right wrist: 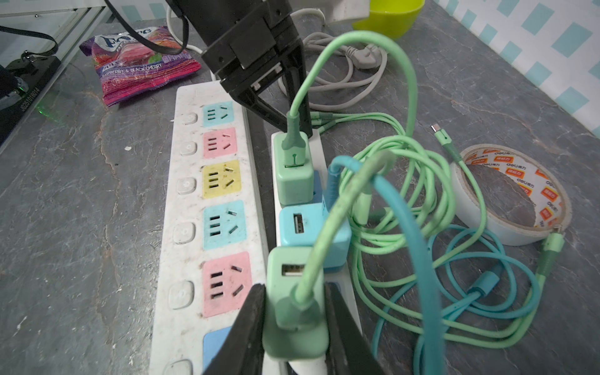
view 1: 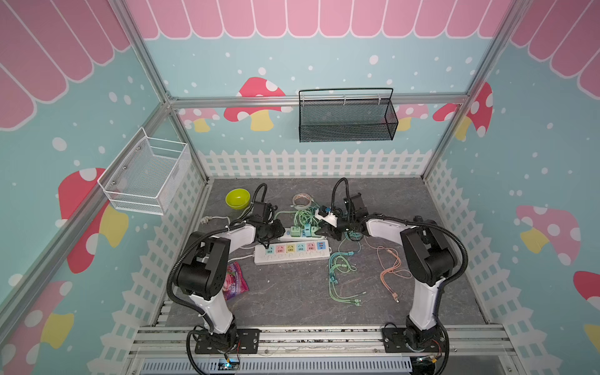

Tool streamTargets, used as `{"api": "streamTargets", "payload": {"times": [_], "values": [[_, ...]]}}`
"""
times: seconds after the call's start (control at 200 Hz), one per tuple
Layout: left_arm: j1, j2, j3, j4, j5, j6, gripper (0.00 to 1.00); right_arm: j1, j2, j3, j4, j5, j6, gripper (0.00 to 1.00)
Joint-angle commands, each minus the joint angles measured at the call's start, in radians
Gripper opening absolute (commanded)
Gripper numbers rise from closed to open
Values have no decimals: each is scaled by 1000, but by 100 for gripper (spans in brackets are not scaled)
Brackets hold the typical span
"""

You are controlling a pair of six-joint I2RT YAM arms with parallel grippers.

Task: Insert plugs into power strip
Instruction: Rotate the socket at the center of the table, then insert the plug into the socket.

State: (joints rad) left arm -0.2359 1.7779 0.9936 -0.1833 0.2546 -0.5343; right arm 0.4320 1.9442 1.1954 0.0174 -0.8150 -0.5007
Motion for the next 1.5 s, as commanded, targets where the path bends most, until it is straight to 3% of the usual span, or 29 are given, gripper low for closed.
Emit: {"api": "streamTargets", "payload": {"times": [0.0,0.645,1.496], "values": [[4,36,8,-36,-21,14,33,15,8,-29,-11,-19,-16,0],[4,40,17,-59,-27,20,33,-41,-37,-92,162,-94,43,0],[4,46,29,-74,-29,23,33,-50,36,-48,203,-124,50,0]]}}
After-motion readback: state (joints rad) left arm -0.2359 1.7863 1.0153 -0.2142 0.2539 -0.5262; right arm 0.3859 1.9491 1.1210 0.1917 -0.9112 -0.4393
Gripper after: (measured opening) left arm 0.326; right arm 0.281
